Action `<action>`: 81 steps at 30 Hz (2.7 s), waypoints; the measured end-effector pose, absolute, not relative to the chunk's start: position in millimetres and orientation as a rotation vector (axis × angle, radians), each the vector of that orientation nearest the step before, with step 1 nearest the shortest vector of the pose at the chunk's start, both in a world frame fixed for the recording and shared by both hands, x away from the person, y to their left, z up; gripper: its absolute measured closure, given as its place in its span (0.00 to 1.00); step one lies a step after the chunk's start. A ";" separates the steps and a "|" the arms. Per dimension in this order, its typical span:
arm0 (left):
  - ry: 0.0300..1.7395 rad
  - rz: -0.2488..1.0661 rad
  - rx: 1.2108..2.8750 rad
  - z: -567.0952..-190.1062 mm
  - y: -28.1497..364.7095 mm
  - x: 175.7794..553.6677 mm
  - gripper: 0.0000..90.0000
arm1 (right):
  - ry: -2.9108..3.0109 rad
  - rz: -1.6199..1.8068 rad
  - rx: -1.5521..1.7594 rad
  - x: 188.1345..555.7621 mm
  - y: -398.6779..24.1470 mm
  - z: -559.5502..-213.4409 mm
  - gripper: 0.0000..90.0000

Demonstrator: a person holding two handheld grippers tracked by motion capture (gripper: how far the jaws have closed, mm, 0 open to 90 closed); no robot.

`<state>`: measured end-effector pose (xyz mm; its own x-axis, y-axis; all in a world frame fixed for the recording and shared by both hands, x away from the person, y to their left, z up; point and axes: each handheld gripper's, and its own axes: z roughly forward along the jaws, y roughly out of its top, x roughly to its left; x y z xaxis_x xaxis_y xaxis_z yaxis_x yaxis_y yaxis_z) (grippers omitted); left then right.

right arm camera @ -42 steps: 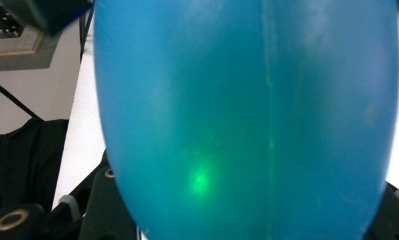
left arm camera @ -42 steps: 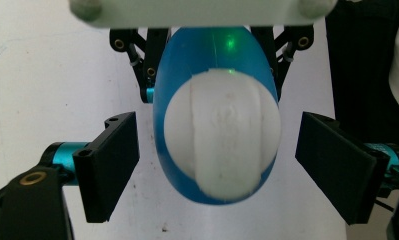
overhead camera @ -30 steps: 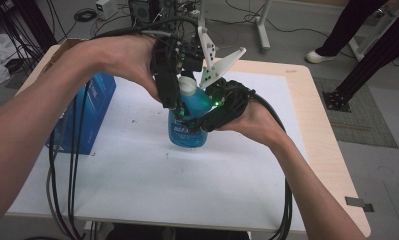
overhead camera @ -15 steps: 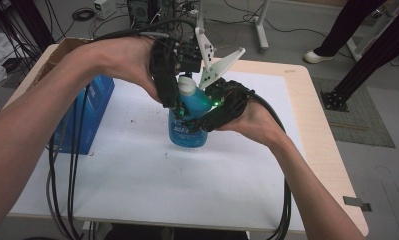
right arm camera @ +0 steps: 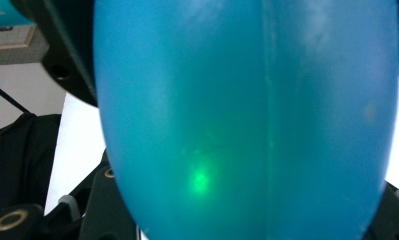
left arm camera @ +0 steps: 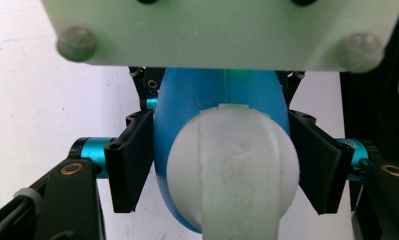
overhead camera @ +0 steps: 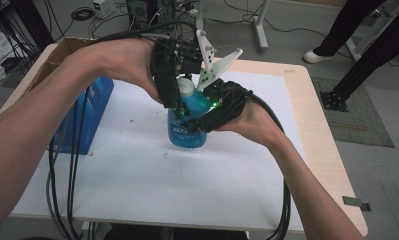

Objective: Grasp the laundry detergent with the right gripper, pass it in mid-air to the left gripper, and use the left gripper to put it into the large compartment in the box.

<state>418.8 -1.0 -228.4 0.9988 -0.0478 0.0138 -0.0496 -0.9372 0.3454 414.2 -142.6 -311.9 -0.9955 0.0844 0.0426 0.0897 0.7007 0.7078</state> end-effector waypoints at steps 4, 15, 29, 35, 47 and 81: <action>-0.069 0.004 2.796 -229.3 -1.8 418.1 0.35 | -2.892 -1.202 -0.149 414.2 -142.6 -312.1 0.51; -0.087 0.015 2.805 -230.0 -3.1 417.9 0.39 | -2.895 -1.202 -0.144 414.0 -142.7 -311.8 0.51; -0.106 0.019 2.799 -229.9 -3.2 418.5 0.42 | -2.889 -1.209 -0.149 414.2 -142.8 -312.5 0.50; -0.117 0.037 2.801 -229.6 -3.2 418.1 0.43 | -2.874 -1.212 -0.167 414.4 -142.3 -312.2 0.37; -0.072 0.050 2.811 -220.8 11.9 417.1 0.43 | -2.902 -1.159 -0.237 412.7 -156.0 -308.1 0.25; 0.602 0.252 2.809 -97.1 173.1 420.1 0.43 | -3.183 -0.810 -0.506 387.9 -231.1 -298.7 0.18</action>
